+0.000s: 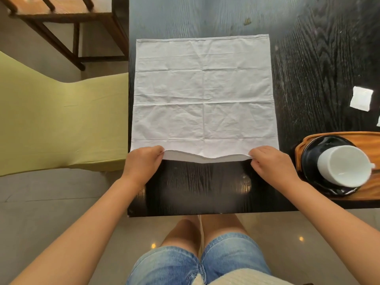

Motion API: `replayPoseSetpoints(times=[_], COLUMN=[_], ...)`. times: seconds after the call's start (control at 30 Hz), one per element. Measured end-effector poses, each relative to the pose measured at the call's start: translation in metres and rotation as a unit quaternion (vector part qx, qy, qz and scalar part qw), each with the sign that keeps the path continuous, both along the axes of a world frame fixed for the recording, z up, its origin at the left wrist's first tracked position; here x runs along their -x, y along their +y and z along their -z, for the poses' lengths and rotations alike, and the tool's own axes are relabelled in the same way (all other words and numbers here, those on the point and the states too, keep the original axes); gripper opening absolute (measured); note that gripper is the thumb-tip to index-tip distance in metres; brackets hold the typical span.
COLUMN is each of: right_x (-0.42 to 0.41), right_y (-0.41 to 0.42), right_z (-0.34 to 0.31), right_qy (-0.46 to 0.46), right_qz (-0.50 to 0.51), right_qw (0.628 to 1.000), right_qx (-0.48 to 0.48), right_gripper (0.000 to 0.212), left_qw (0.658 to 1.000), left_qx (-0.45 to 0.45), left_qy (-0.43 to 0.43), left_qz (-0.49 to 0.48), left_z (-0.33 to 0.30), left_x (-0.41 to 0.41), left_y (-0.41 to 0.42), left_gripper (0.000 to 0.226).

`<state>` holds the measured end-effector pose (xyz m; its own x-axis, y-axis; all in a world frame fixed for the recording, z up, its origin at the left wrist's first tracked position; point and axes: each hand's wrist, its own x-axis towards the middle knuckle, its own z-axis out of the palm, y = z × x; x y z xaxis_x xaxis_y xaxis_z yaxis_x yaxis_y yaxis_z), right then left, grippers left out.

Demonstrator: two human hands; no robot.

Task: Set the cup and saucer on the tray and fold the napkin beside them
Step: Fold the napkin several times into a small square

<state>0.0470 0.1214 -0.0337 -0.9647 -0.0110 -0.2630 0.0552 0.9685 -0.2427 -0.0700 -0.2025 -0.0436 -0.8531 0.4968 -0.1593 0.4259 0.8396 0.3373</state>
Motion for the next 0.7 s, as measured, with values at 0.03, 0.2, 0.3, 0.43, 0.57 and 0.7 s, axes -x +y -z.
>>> replayPoseSetpoints(times=[0.03,0.2,0.3,0.43,0.57,0.7], right_x=[0.002,0.016,0.027,0.040,0.053,0.070], right_y=[0.002,0.014,0.021,0.028,0.034,0.034], right_z=[-0.005,-0.031,-0.045,-0.060,-0.059,-0.054], right_qy=[-0.019,-0.170,-0.280,-0.344,-0.311,-0.196], right_qz=[0.001,0.009,0.016,0.012,0.043,0.089], right_qw=[1.000,0.983,0.953,0.929,0.941,0.969], right_qx=[0.006,0.065,0.114,0.134,0.128,0.120], right_gripper=[0.004,0.017,0.020,0.019,0.019,0.014], left_qw=[0.999,0.954,0.899,0.852,0.889,0.943], left_qx=[-0.008,-0.012,0.034,0.057,0.004,-0.054], left_qy=[-0.042,-0.298,-0.435,-0.511,-0.457,-0.326], left_qz=[-0.010,-0.007,0.043,0.099,0.038,-0.049], left_z=[-0.003,-0.026,-0.041,-0.056,-0.054,-0.046], left_x=[0.003,0.023,0.038,0.054,0.064,0.075], left_y=[-0.003,-0.014,-0.018,-0.016,-0.011,-0.007], left_gripper=[0.010,0.017,0.016,0.015,0.018,0.014])
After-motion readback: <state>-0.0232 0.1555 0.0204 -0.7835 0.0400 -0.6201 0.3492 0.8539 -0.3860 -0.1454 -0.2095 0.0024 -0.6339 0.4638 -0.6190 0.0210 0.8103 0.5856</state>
